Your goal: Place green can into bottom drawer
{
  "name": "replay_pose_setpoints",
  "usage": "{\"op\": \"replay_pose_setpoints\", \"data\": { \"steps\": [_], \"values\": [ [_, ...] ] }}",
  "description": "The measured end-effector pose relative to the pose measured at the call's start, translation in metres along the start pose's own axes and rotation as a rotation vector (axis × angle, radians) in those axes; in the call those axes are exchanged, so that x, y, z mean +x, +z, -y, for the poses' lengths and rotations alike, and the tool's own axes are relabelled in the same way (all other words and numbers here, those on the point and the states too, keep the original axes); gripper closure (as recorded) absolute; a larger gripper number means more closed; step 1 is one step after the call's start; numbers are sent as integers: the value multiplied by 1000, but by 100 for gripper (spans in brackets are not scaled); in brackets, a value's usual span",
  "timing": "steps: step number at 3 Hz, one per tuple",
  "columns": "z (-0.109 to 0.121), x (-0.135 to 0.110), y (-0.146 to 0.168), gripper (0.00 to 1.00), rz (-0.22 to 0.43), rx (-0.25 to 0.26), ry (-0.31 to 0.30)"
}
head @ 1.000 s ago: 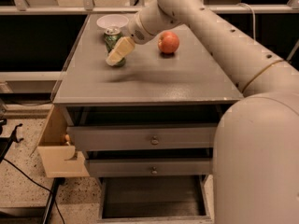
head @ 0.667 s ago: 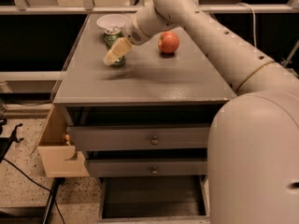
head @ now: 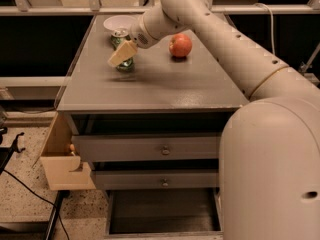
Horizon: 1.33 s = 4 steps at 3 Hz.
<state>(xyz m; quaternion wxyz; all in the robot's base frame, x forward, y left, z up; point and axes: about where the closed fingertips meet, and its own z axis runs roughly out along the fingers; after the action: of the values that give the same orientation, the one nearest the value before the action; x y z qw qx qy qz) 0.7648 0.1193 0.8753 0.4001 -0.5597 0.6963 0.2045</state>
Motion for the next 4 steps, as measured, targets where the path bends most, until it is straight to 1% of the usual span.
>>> {"op": "replay_pose_setpoints", "data": {
  "steps": [3, 4],
  "values": [
    [0, 0, 0, 89, 0, 0, 0],
    [0, 0, 0, 100, 0, -1, 0]
  ]
}}
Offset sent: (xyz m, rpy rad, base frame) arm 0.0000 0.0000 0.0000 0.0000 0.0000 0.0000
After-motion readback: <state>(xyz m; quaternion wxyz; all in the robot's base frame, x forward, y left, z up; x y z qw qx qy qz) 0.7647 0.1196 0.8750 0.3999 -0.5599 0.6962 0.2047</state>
